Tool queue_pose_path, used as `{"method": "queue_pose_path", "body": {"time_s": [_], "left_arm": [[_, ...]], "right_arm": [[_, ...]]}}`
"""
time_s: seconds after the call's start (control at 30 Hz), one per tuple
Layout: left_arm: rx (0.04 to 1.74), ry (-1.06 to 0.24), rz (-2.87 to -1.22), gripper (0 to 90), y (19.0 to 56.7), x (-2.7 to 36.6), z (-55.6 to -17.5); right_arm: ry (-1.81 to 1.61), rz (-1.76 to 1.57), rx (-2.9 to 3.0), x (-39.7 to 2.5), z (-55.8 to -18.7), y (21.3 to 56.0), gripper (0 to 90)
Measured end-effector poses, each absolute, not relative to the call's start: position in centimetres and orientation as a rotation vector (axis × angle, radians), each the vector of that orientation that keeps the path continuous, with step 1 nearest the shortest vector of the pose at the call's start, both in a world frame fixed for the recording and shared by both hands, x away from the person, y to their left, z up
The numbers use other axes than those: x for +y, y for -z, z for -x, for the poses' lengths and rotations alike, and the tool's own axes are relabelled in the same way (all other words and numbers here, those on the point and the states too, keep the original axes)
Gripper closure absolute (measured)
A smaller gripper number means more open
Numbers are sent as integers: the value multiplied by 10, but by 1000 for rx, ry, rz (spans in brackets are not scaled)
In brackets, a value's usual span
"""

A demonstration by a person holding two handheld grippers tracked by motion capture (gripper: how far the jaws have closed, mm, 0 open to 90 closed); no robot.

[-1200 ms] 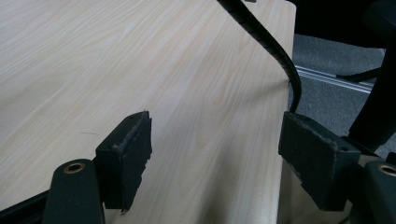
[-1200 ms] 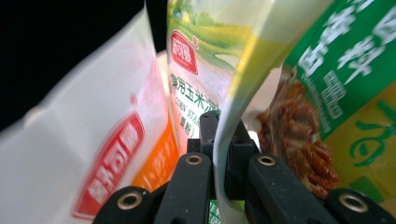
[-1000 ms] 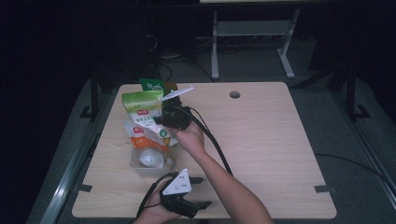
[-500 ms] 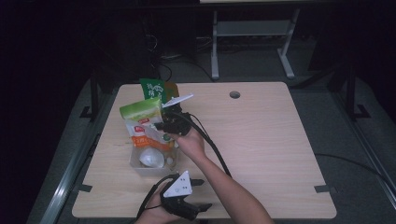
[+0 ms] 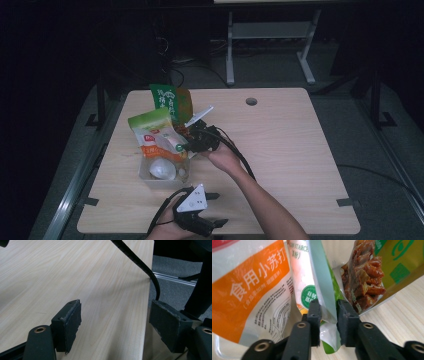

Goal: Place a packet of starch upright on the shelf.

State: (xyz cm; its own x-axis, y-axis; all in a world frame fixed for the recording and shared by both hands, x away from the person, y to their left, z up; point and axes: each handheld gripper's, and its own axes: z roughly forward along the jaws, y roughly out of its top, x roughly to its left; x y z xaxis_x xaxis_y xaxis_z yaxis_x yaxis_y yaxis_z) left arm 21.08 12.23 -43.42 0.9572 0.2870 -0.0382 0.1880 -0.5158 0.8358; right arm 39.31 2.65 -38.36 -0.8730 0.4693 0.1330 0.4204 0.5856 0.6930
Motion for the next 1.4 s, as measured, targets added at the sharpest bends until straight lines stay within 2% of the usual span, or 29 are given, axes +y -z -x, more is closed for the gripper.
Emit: {"method": "queue_pose_path", "body": {"time_s": [0.07,0.33,1.0,1.03,1.1,1.17,1.4], "left_arm": [[336,-129,-2125,252,434,123,-211],[335,-133,-2116,253,433,123,-211],[333,-124,-2121,253,433,120,-209],[331,-126,-2121,253,433,121,-209],[329,-130,-2116,253,432,122,-209],[342,-117,-2115,253,433,122,-210],[338,-132,-2104,253,430,122,-210]], "right_arm": [[-1123,-739,2752,31,-390,384,827],[-1067,-749,2766,39,-388,390,881],[-1086,-865,2772,47,-392,407,884],[-1087,-862,2779,47,-392,407,874],[-1055,-793,2794,45,-393,405,794],[-1051,-773,2776,40,-391,400,777],[-1024,-751,2774,50,-390,406,848]]}}
